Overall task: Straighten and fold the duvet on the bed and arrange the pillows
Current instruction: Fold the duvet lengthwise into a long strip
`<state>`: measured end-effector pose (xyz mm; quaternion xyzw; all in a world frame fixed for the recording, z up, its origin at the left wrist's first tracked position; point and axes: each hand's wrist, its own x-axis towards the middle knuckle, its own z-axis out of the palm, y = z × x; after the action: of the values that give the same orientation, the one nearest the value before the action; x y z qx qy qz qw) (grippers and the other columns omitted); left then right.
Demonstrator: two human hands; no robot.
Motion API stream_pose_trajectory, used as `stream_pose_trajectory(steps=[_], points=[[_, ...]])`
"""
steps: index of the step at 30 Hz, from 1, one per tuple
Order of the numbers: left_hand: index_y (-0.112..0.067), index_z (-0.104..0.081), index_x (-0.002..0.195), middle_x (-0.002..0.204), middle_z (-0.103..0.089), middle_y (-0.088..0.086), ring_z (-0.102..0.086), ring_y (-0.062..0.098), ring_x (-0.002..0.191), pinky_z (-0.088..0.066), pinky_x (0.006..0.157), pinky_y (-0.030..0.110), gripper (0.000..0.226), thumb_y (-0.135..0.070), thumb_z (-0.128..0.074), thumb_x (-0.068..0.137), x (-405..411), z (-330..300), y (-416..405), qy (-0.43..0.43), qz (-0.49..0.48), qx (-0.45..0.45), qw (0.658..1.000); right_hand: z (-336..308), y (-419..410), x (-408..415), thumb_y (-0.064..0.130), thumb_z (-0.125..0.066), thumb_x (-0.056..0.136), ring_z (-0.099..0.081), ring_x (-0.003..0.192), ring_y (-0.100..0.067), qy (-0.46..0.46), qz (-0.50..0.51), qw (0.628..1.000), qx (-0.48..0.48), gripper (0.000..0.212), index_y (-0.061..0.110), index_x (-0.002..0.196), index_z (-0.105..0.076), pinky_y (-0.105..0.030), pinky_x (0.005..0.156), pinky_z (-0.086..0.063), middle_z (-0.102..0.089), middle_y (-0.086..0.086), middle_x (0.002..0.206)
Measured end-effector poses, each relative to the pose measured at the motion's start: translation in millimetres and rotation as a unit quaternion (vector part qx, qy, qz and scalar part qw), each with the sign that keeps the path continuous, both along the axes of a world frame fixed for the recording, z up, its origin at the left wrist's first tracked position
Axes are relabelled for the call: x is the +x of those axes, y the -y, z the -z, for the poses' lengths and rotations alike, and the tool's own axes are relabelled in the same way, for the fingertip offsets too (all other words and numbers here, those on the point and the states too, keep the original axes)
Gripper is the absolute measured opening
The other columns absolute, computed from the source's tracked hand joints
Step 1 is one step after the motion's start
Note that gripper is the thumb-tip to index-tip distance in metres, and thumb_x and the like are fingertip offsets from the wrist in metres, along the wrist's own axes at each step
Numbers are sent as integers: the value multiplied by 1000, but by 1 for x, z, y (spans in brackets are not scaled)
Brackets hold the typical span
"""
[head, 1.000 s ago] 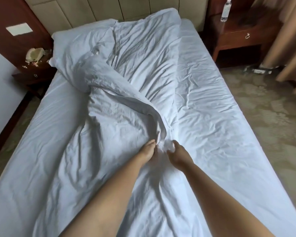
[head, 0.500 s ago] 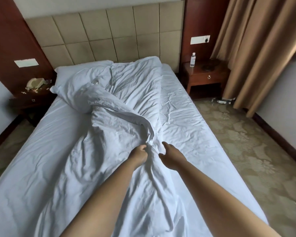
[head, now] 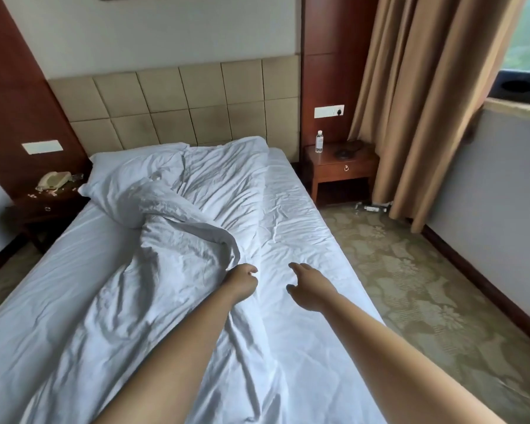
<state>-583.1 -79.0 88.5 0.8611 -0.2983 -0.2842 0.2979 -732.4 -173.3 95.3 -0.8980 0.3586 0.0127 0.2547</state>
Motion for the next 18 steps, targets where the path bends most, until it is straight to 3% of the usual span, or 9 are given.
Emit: stream_pose_trajectory(steps=[3, 9, 18], points=[[-17, -57, 127, 133, -55, 3, -57, 20, 112, -47, 84, 23, 43, -8, -46, 86, -18, 0, 27, 10, -29, 7, 1000, 3, 39, -8, 29, -45, 95, -34, 135, -23, 0, -36, 999, -6, 58, 19, 149, -25, -37, 105, -37, -32, -3, 149], [-16, -58, 124, 131, -56, 6, -56, 22, 115, -46, 92, 25, 40, -8, -47, 87, -54, -13, 89, 26, -107, 25, 994, -9, 119, -22, 29, -45, 95, -31, 137, -23, 1, -136, 991, -16, 60, 20, 149, -24, -38, 107, -35, -28, -3, 152], [-18, -57, 124, 131, -56, 5, -56, 20, 113, -46, 88, 24, 38, -9, -46, 90, -63, -18, 135, 28, -156, 54, 986, -24, 198, -10, 28, -45, 95, -30, 138, -23, -21, -193, 981, -30, 60, 21, 150, -21, -38, 108, -35, -25, -2, 154]])
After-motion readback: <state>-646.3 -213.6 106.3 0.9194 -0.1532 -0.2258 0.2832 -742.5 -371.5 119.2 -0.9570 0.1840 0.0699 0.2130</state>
